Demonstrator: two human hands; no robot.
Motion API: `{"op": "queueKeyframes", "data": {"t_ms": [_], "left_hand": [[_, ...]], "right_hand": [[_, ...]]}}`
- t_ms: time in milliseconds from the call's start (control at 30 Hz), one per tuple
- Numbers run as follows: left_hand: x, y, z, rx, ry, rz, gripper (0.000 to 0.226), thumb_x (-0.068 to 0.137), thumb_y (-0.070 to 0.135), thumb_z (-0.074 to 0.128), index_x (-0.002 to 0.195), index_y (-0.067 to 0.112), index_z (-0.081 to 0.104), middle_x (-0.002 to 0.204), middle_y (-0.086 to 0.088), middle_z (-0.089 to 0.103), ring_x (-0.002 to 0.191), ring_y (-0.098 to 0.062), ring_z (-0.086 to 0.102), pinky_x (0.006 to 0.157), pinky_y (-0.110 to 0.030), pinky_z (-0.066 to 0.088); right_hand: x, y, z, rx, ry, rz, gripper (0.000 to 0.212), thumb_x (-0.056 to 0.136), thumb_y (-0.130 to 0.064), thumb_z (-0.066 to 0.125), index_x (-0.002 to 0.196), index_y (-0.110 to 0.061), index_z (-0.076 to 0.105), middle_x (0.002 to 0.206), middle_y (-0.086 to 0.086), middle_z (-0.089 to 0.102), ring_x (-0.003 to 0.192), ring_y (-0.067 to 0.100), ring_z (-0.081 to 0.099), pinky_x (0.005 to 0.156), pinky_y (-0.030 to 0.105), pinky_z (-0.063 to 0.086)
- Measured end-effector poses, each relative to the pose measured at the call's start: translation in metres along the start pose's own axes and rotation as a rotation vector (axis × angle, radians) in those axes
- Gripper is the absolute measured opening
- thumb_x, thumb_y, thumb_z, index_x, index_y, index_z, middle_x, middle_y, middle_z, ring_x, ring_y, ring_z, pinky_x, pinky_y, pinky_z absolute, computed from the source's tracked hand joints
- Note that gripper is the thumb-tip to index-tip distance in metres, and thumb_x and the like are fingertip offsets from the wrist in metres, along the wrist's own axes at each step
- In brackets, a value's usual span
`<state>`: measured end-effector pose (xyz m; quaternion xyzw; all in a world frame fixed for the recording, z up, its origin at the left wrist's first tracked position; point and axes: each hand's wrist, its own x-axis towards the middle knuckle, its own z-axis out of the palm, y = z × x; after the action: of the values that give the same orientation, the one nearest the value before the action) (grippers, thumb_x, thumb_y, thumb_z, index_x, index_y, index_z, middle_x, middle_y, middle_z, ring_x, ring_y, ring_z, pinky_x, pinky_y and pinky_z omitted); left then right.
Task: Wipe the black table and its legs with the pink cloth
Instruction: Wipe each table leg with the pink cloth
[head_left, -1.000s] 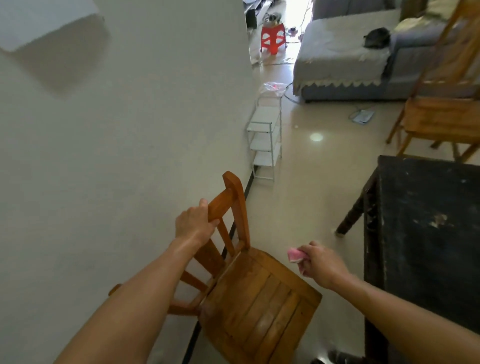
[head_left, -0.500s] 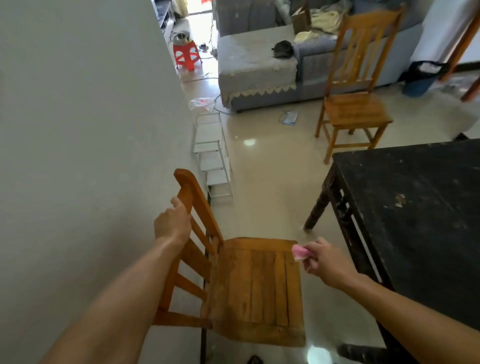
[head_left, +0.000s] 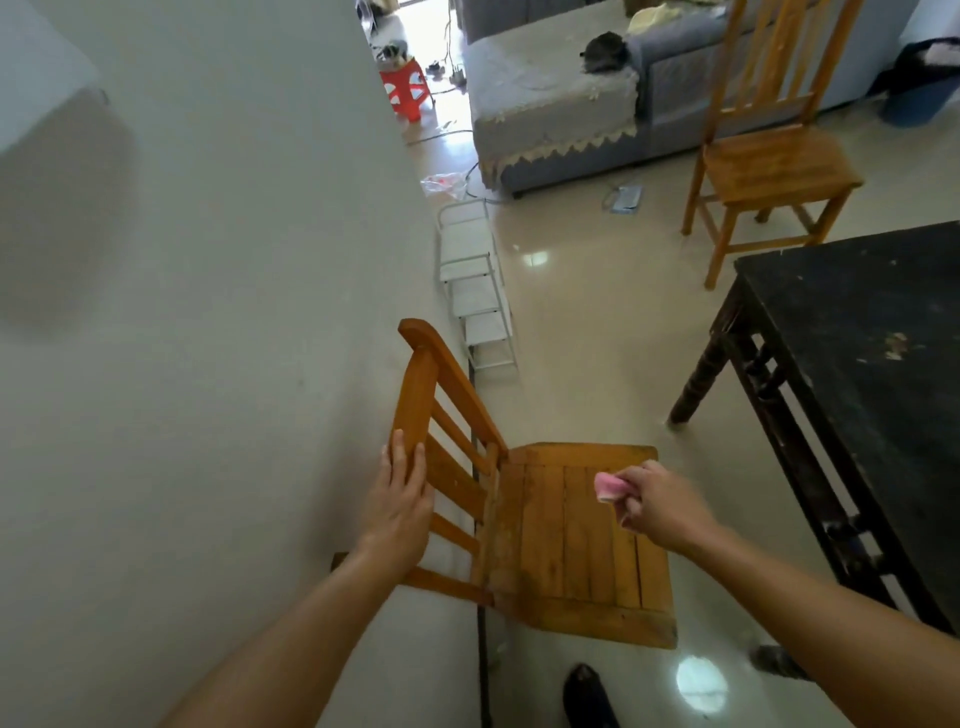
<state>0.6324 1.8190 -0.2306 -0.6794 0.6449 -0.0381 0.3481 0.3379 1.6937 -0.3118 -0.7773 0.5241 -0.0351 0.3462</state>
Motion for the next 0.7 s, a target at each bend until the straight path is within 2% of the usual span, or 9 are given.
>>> {"op": "queueKeyframes", "data": {"t_ms": [67,133,200,267,333,367,467,567,700], "left_hand": [[-0.014,0.002,-0.001,0.034,-0.036,0.013,0.065,0.094,0.05,0.044,0.147,0.015,0.034,0.158,-0.022,-0.006,0.136,-0.055,-0.021,0.111,-0.064,-0.011],[-0.028,0.006,0.004,0.067,-0.089,0.015,0.088,0.084,0.067,0.05,0.151,0.016,0.024,0.158,-0.022,-0.007,0.135,-0.057,-0.021,0.11,-0.067,-0.01],[-0.04,0.01,0.011,0.12,-0.118,0.006,0.1,0.076,0.071,0.057,0.152,0.017,0.02,0.158,-0.023,-0.008,0.132,-0.061,-0.022,0.109,-0.07,-0.005],[-0.05,0.016,0.015,0.115,-0.123,-0.011,0.082,0.082,0.055,0.064,0.148,0.021,0.029,0.158,-0.022,-0.002,0.133,-0.063,-0.016,0.11,-0.069,0.015],[-0.054,0.019,0.012,0.077,-0.095,-0.034,0.049,0.092,0.032,0.061,0.137,0.022,0.047,0.158,-0.021,0.008,0.135,-0.063,-0.005,0.101,-0.058,0.043],[-0.052,0.02,0.009,0.062,-0.08,-0.051,0.04,0.093,0.025,0.06,0.132,0.022,0.052,0.158,-0.02,0.012,0.135,-0.064,-0.001,0.094,-0.051,0.05],[-0.038,0.023,0.004,0.046,-0.083,-0.099,0.032,0.092,0.021,0.062,0.124,0.024,0.059,0.158,-0.017,0.016,0.135,-0.063,0.003,0.085,-0.043,0.057],[-0.021,0.021,-0.003,0.072,-0.054,-0.161,0.027,0.091,0.023,0.064,0.117,0.026,0.062,0.159,-0.014,0.017,0.135,-0.062,0.004,0.083,-0.039,0.057],[0.0,0.009,-0.004,0.112,0.006,-0.15,0.028,0.091,0.019,0.063,0.118,0.028,0.06,0.159,-0.014,0.014,0.136,-0.061,0.005,0.084,-0.037,0.057]], "right_hand": [[-0.008,-0.003,0.006,0.006,-0.006,-0.007,0.022,0.094,-0.026,0.06,0.115,-0.024,0.064,0.099,-0.007,0.053,0.08,0.008,0.058,0.074,0.027,0.057],[-0.02,-0.004,0.01,0.025,-0.005,-0.022,0.022,0.094,-0.025,0.061,0.115,-0.023,0.065,0.099,-0.006,0.053,0.08,0.01,0.059,0.074,0.031,0.059],[-0.033,-0.001,0.012,0.028,-0.001,-0.034,0.023,0.093,-0.025,0.061,0.116,-0.021,0.065,0.1,-0.006,0.052,0.081,0.009,0.058,0.074,0.029,0.058],[-0.05,0.006,0.013,-0.008,-0.021,-0.037,0.023,0.094,-0.024,0.06,0.117,-0.023,0.064,0.1,-0.007,0.051,0.081,0.006,0.056,0.069,0.021,0.053],[-0.066,0.018,0.012,-0.017,-0.038,-0.032,0.023,0.094,-0.024,0.061,0.117,-0.025,0.063,0.099,-0.009,0.051,0.08,0.005,0.056,0.066,0.017,0.05],[-0.073,0.025,0.011,-0.014,-0.038,-0.025,0.024,0.093,-0.025,0.062,0.117,-0.026,0.063,0.099,-0.009,0.051,0.08,0.005,0.057,0.068,0.018,0.052],[-0.088,0.047,0.004,-0.05,-0.049,0.015,0.026,0.09,-0.026,0.065,0.116,-0.026,0.063,0.099,-0.009,0.052,0.08,0.005,0.057,0.076,0.024,0.055],[-0.096,0.066,0.0,-0.091,-0.033,0.049,0.026,0.089,-0.029,0.066,0.115,-0.028,0.063,0.096,-0.009,0.052,0.08,0.009,0.058,0.077,0.031,0.057],[-0.096,0.079,-0.008,-0.11,-0.014,0.057,0.025,0.091,-0.027,0.063,0.115,-0.027,0.063,0.097,-0.007,0.052,0.081,0.01,0.057,0.078,0.031,0.055]]}}
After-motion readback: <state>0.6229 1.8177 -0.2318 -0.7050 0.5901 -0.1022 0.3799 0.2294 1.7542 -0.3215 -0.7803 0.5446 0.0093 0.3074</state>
